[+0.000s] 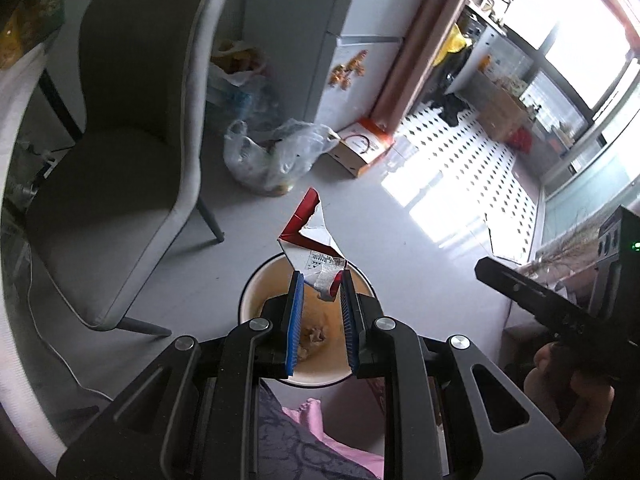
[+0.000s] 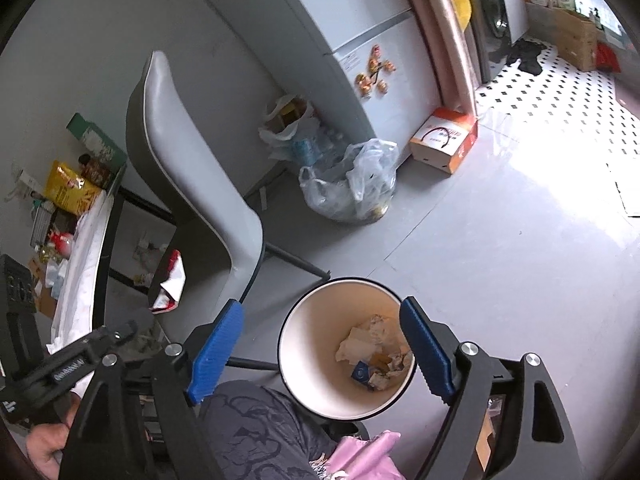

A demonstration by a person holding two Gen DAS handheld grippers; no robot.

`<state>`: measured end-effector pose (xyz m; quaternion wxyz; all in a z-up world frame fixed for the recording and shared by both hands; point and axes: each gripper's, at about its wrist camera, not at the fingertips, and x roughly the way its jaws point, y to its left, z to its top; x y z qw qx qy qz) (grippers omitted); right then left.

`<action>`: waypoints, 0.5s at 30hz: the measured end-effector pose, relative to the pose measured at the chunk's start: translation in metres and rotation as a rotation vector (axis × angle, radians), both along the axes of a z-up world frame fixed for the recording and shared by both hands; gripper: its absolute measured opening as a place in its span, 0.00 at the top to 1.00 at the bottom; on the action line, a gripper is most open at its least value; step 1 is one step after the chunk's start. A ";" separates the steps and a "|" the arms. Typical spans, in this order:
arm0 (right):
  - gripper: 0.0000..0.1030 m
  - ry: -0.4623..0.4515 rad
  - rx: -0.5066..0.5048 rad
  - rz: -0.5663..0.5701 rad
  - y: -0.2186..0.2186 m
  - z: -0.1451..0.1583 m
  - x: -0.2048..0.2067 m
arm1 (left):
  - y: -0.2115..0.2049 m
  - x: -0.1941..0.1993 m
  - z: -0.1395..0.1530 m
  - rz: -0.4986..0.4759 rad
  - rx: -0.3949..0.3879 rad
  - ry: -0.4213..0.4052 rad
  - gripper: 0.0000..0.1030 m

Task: Collect trash
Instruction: 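Carry the box and carton over the tan bin and open both grippers, then move both tools back over the table toward the tissue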

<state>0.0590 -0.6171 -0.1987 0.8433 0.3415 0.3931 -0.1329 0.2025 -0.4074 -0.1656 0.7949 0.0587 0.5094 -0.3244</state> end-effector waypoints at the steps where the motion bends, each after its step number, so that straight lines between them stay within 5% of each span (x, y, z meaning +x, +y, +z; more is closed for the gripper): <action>1: 0.23 0.000 -0.001 -0.006 -0.001 0.001 -0.002 | -0.002 -0.002 0.000 -0.006 -0.005 0.003 0.82; 3: 0.23 0.001 -0.002 -0.017 -0.003 0.002 -0.005 | -0.003 -0.003 0.002 -0.022 -0.020 0.008 0.73; 4: 0.23 0.001 -0.002 -0.020 -0.004 0.003 -0.006 | -0.003 -0.002 0.002 -0.021 -0.023 0.010 0.48; 6: 0.23 -0.002 -0.005 -0.020 -0.003 0.006 -0.006 | 0.001 -0.003 0.008 -0.002 -0.059 -0.005 0.29; 15: 0.21 -0.023 -0.027 0.030 0.017 0.020 0.008 | 0.040 0.003 0.033 0.086 -0.089 -0.047 0.16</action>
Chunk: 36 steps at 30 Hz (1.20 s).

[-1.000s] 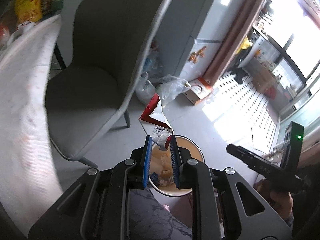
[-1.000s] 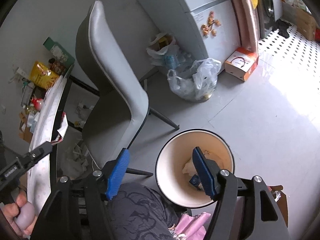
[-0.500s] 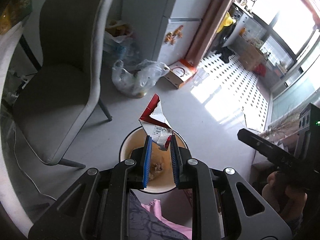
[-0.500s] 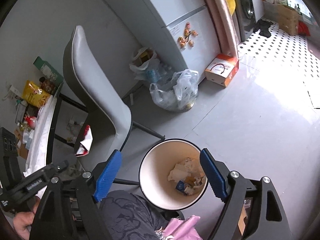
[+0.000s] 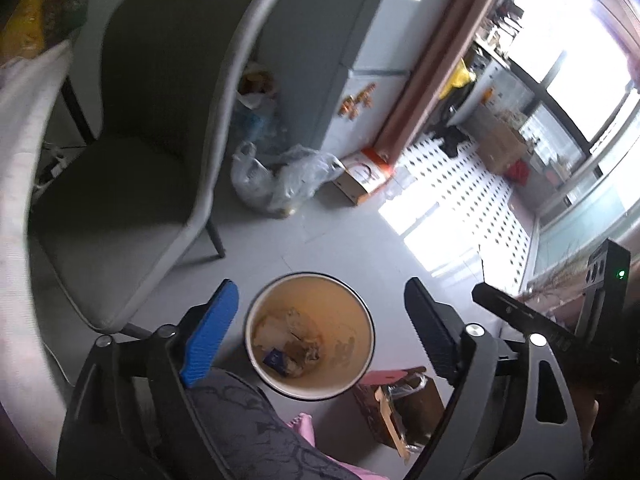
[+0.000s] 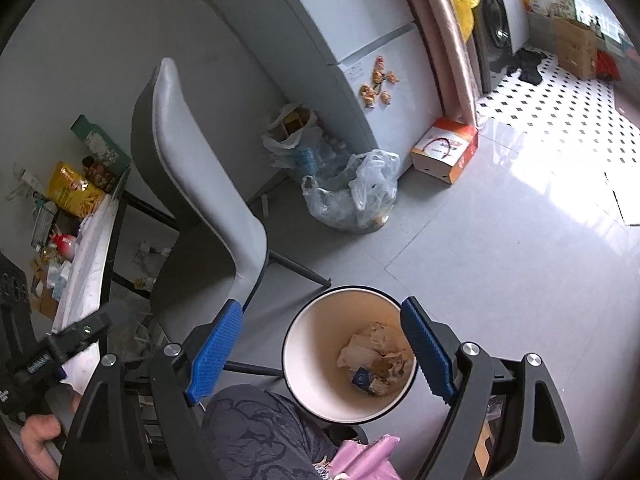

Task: Collect trash
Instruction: 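Move both tools back over the table toward the tissue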

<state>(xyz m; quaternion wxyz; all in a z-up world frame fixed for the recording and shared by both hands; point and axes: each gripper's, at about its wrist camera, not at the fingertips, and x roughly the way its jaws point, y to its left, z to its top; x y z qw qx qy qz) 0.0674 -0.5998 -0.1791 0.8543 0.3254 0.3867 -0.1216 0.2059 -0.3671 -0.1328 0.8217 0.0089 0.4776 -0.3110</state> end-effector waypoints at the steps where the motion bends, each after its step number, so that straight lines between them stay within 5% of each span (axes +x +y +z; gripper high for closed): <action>1: 0.20 -0.007 -0.006 0.009 0.004 0.003 0.002 | 0.007 0.000 0.005 0.012 -0.006 -0.011 0.14; 7: 0.08 -0.075 -0.061 0.070 0.034 0.031 0.013 | 0.062 0.000 0.043 0.117 -0.060 -0.090 0.08; 20: 0.07 -0.175 -0.199 0.212 0.128 0.096 0.034 | 0.178 -0.017 0.110 0.372 -0.087 -0.258 0.06; 29: 0.07 -0.218 -0.300 0.255 0.191 0.133 0.041 | 0.245 -0.036 0.123 0.524 -0.052 -0.335 0.06; 36: 0.07 -0.246 -0.303 0.317 0.233 0.145 0.052 | 0.294 -0.052 0.127 0.582 -0.097 -0.336 0.06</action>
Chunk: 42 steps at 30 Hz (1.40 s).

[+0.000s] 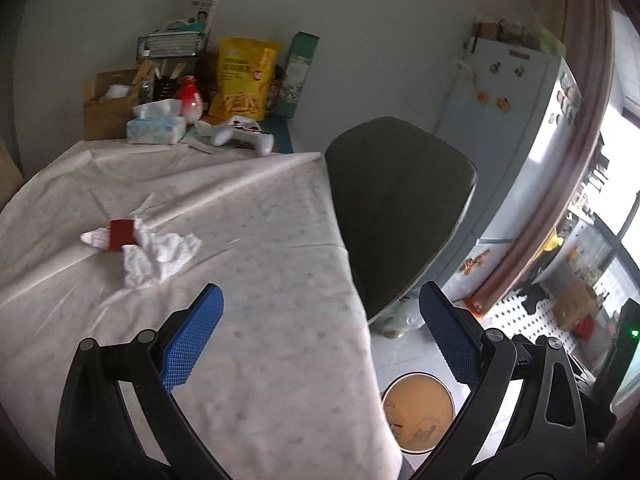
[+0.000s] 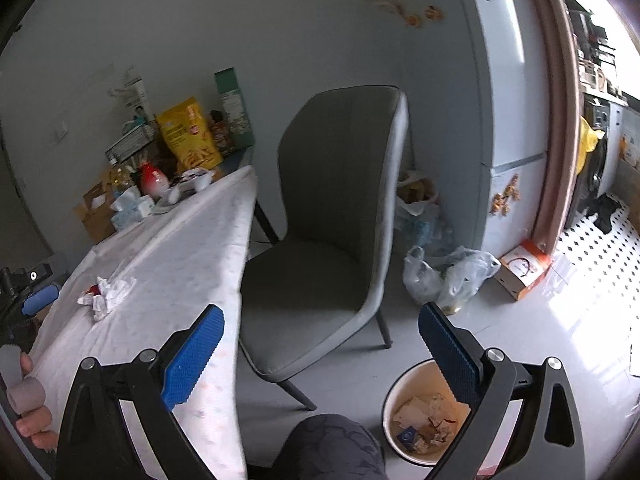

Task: Collect trash
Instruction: 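Move both tools back over the table toward the tissue, then grasp the white tissue with the right gripper while the left grasps the red box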

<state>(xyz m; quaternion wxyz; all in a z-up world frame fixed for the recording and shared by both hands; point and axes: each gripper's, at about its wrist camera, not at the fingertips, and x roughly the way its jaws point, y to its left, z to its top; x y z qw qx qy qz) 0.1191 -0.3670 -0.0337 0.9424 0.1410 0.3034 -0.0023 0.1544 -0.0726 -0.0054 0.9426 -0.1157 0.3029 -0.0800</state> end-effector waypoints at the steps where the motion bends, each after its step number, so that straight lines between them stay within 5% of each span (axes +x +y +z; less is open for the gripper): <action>1: 0.07 -0.005 0.005 0.015 0.006 0.002 0.001 | 0.008 -0.004 0.001 0.015 -0.008 -0.020 0.06; 16: 0.07 -0.140 -0.022 0.265 0.091 0.029 0.011 | 0.072 -0.039 0.011 0.082 -0.064 -0.117 0.06; 23: 0.07 -0.175 -0.037 0.338 0.128 0.035 0.018 | 0.097 -0.049 0.014 0.151 -0.011 -0.137 0.06; 42: 0.07 -0.065 -0.022 0.529 0.215 0.018 0.075 | 0.184 -0.046 -0.024 0.291 -0.096 -0.048 0.06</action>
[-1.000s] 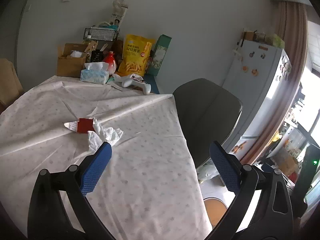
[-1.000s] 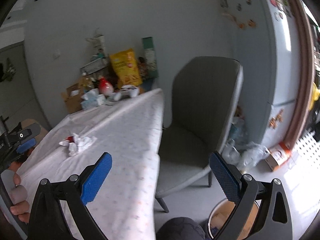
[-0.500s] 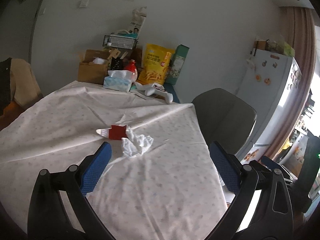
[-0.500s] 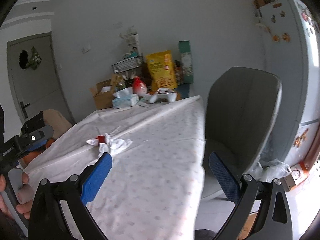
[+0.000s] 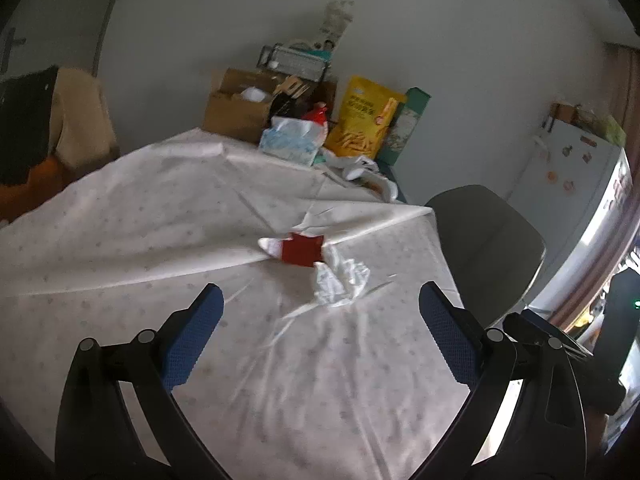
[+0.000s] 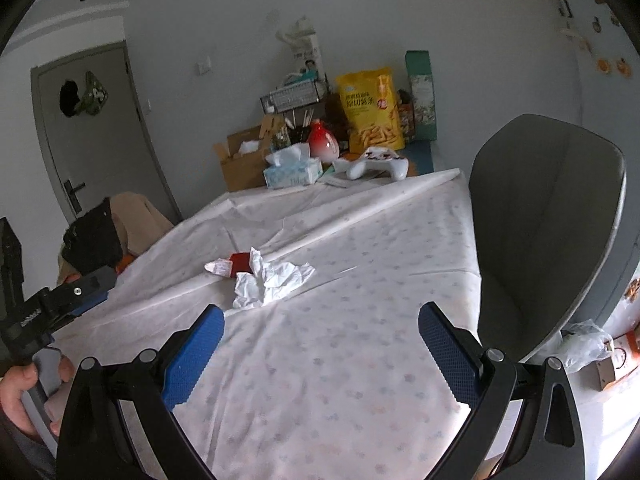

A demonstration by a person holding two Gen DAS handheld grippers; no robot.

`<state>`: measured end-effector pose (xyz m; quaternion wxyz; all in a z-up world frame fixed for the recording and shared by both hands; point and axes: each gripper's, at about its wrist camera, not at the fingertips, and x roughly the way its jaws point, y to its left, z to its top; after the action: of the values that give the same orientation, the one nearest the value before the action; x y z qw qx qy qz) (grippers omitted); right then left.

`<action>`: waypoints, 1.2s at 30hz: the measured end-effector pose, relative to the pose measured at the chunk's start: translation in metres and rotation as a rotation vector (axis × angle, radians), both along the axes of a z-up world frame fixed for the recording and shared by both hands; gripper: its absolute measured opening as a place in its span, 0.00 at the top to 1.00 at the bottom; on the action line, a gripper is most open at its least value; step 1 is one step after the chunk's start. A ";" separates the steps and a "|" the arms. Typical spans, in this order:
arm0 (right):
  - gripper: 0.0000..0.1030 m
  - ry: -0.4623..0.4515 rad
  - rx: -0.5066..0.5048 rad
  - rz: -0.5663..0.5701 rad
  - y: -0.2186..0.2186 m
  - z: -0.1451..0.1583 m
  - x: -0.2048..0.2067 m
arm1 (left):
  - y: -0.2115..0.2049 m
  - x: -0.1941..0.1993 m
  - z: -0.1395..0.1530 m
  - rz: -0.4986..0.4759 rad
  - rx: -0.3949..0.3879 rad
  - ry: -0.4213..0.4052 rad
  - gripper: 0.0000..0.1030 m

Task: Collect trash
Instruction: 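Grasp the white tissue with the right gripper while the left grasps the red box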

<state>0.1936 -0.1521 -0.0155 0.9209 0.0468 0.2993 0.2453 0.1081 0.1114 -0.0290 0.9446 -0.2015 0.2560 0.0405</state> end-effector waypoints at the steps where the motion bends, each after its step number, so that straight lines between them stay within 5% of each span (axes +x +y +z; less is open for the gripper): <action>1: 0.07 0.008 -0.002 0.009 0.005 -0.002 0.004 | 0.004 0.001 -0.001 0.005 -0.005 0.003 0.06; 22: 0.31 0.164 -0.193 0.194 0.146 -0.062 0.086 | 0.064 0.018 -0.024 0.132 -0.042 0.107 0.24; 25: 0.47 0.198 -0.212 0.184 0.152 -0.073 0.097 | 0.069 0.023 -0.025 0.130 -0.042 0.117 0.25; 27: 0.83 0.250 -0.189 0.176 0.148 -0.080 0.105 | 0.072 0.031 -0.028 0.122 -0.049 0.132 0.25; 36: 0.90 0.243 -0.098 0.114 0.102 -0.061 0.096 | 0.090 0.076 -0.039 0.067 -0.121 0.174 0.31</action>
<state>0.2894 -0.0500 -0.0766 0.8636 0.0140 0.4223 0.2750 0.1836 0.2012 -0.0681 0.9030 -0.2623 0.3322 0.0741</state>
